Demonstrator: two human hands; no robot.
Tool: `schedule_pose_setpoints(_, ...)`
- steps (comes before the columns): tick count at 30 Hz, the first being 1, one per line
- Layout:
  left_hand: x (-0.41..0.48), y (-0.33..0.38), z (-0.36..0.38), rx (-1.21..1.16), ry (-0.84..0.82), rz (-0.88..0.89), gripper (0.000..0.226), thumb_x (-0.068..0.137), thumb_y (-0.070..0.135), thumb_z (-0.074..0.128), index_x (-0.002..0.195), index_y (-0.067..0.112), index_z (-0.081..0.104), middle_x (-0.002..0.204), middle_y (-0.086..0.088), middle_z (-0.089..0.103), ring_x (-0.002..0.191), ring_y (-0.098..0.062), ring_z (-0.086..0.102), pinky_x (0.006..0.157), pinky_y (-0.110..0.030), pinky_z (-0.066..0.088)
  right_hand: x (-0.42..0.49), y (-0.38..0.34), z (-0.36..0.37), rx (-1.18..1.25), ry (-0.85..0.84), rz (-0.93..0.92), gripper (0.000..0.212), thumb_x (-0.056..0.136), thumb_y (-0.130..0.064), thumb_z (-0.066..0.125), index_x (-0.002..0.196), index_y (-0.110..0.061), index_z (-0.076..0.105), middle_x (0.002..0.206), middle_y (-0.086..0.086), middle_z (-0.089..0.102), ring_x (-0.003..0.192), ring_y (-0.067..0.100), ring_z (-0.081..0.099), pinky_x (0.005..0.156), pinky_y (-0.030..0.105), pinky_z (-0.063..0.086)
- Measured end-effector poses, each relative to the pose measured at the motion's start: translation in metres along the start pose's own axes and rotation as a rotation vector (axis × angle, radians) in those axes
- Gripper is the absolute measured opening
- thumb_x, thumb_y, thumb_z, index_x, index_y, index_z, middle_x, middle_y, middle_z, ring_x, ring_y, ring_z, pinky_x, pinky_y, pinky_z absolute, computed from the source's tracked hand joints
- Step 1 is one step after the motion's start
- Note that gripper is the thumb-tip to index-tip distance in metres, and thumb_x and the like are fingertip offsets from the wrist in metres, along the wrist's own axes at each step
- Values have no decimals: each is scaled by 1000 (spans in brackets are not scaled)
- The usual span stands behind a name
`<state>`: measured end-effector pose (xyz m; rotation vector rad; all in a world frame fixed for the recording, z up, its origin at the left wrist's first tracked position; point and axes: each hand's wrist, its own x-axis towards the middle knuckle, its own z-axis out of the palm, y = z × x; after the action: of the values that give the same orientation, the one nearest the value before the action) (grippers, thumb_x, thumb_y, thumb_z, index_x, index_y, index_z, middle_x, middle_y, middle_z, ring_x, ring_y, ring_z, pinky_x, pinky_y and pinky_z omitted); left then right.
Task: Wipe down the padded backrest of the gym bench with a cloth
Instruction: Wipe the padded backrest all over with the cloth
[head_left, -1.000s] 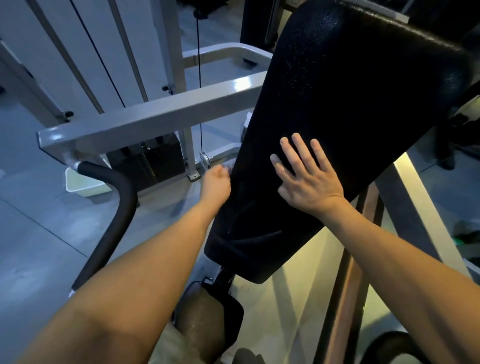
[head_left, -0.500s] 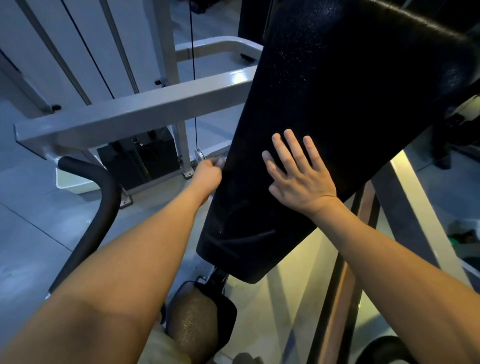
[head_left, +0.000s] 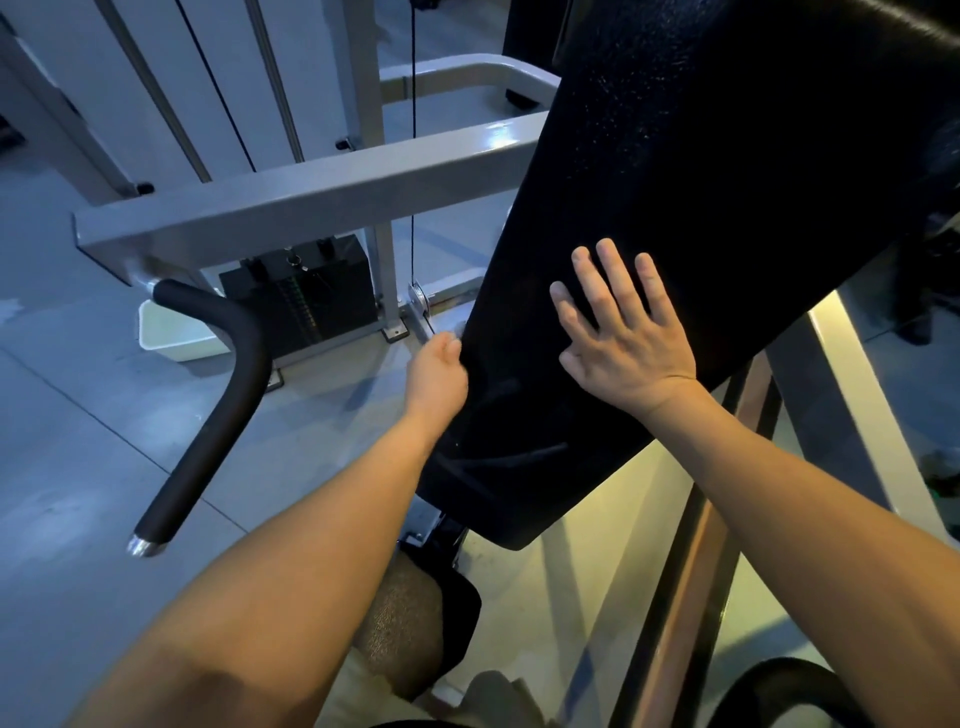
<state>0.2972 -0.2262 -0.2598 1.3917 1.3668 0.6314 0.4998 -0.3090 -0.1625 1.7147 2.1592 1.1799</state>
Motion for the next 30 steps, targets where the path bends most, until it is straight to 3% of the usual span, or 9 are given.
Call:
schedule_pose_setpoints(3, -8, 48, 2, -51, 46, 145, 32, 107, 27, 33, 111, 23, 64, 106, 3, 68, 101, -13, 62, 87, -31, 49, 0, 0, -1, 10, -11, 12, 59, 100, -36, 31, 153, -13, 42, 165, 22, 22, 155, 41, 14, 126, 56, 7)
schedule_pose_setpoints(5, -11, 68, 4, -86, 25, 202, 43, 108, 24, 34, 149, 21, 45, 149, 3, 51, 137, -9, 45, 112, -25, 34, 0, -1, -2, 12, -16, 14, 59, 100, -37, 31, 153, -13, 42, 165, 22, 22, 155, 41, 14, 126, 55, 7)
schedule_pose_setpoints(8, -14, 45, 4, 73, -13, 347, 57, 104, 8, 37, 159, 18, 23, 162, 0, 32, 148, -10, 27, 121, -26, 22, 0, -2, -2, 25, -12, 19, 59, 99, -36, 34, 152, -13, 43, 165, 22, 23, 155, 41, 15, 126, 55, 8)
schedule_pose_setpoints(12, -11, -10, 0, 315, -66, 221, 49, 98, -2, 40, 146, 7, 42, 143, -20, 50, 133, -36, 47, 108, -41, 42, 0, -2, -2, 40, -2, 16, 58, 99, -35, 37, 151, -12, 44, 165, 22, 26, 155, 41, 16, 126, 56, 9)
schedule_pose_setpoints(15, -4, 8, -8, 178, -66, 128, 26, 98, -1, 37, 103, 13, 58, 102, -9, 64, 93, -25, 62, 80, -32, 49, -1, -1, -2, 38, -16, 12, 57, 99, -35, 36, 152, -12, 43, 165, 22, 25, 155, 41, 15, 127, 56, 7)
schedule_pose_setpoints(19, 20, 77, -15, -6, -62, 265, 32, 104, 13, 39, 127, 24, 59, 119, 7, 66, 104, -4, 60, 88, -17, 50, -1, -2, -2, 38, -22, 5, 58, 100, -35, 32, 153, -12, 42, 166, 23, 24, 156, 41, 16, 127, 56, 8)
schedule_pose_setpoints(21, 28, 82, -12, -31, -86, 274, 29, 104, 11, 39, 119, 28, 57, 108, 13, 64, 96, 3, 58, 79, -11, 48, -1, -2, 0, 41, 0, 9, 58, 100, -35, 35, 152, -12, 43, 165, 23, 27, 155, 42, 19, 126, 57, 12)
schedule_pose_setpoints(25, 41, 13, -13, 120, -222, 38, 39, 99, 0, 42, 130, 16, 58, 115, -2, 67, 110, -19, 62, 96, -34, 50, 0, -2, 3, 35, 54, 7, 57, 99, -35, 39, 150, -11, 48, 162, 24, 33, 153, 42, 26, 125, 57, 15)
schedule_pose_setpoints(30, 42, 1, -21, 85, -331, -85, 45, 95, -13, 40, 124, 13, 62, 100, 3, 66, 101, -23, 63, 82, -28, 52, 0, -1, 4, 17, 80, 0, 56, 99, -35, 40, 148, -11, 51, 161, 23, 37, 151, 42, 29, 125, 56, 16)
